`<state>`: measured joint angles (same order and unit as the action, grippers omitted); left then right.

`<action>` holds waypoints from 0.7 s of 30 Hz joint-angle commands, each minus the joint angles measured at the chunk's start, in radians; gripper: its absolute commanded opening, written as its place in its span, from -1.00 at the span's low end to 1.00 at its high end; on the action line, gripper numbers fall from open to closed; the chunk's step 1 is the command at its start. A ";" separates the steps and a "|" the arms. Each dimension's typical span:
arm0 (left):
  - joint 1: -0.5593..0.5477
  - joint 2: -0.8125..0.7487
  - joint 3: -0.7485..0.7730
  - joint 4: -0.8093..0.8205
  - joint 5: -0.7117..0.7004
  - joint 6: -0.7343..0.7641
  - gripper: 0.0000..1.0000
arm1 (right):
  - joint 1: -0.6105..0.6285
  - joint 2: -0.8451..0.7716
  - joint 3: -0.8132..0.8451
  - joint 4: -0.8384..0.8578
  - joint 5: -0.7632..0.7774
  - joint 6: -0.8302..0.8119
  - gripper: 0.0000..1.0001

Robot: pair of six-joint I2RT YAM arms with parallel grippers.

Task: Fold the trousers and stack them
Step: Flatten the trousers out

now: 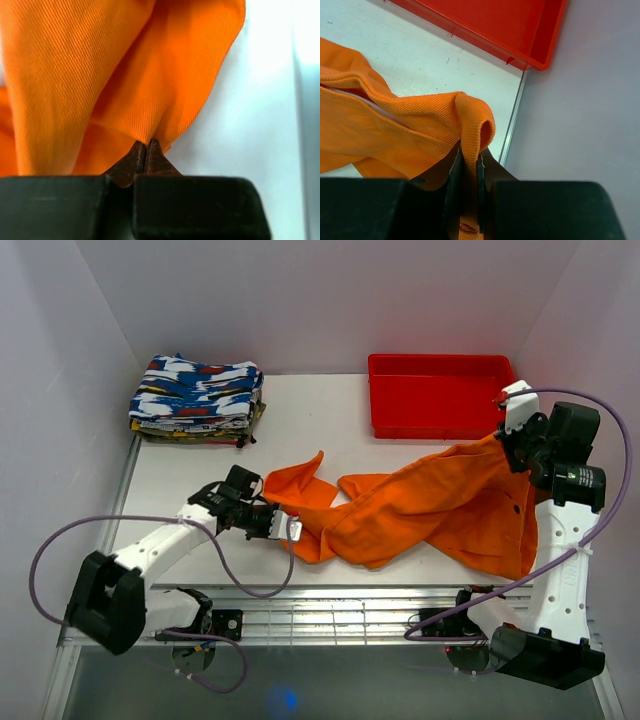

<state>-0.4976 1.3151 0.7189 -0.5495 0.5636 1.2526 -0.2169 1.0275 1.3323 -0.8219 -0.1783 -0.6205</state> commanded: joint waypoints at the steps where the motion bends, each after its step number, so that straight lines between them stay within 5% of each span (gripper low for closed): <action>1: -0.001 -0.222 0.050 -0.259 0.036 0.005 -1.00 | -0.009 -0.033 -0.022 0.049 0.008 -0.042 -0.85; 9: 0.016 -0.471 0.166 -0.444 -0.068 -0.192 -1.00 | -0.013 -0.089 -0.131 0.086 0.007 -0.142 -0.85; 21: 0.017 -0.410 0.577 -0.396 -0.314 -0.691 -1.00 | -0.107 0.020 -0.071 0.181 -0.056 -0.143 -0.85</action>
<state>-0.4862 0.8871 1.2114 -0.9939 0.3351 0.7223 -0.2951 1.0199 1.1992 -0.7479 -0.2073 -0.7517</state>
